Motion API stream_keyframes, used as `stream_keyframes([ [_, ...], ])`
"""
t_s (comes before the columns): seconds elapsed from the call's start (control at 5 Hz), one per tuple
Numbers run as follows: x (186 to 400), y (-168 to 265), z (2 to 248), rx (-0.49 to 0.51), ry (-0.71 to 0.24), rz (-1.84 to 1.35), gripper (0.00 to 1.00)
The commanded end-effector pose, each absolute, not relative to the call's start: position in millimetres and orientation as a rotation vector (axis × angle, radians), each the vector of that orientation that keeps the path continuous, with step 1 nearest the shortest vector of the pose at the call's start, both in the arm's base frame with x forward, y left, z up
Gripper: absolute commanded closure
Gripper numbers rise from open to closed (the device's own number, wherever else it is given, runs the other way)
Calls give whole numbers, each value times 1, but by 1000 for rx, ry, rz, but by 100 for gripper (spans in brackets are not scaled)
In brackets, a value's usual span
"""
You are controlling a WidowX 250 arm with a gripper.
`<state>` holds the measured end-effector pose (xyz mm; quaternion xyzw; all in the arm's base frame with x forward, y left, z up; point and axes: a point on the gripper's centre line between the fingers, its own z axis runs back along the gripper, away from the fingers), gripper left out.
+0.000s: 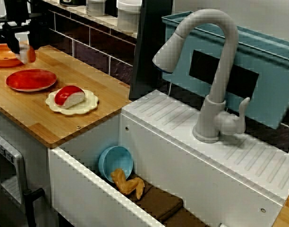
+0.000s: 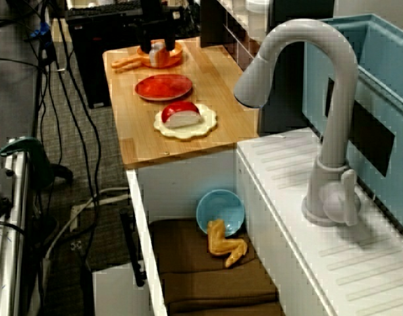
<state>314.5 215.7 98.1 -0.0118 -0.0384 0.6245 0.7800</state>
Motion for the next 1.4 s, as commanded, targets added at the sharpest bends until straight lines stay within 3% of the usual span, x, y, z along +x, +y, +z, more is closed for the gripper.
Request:
stream_keyframes([
  [0.0,308,213,114,-84,-115,1184,100],
  [0.6,313,216,97,-255,-26,985,100],
  [1.2,312,214,94,-278,21,938,100],
])
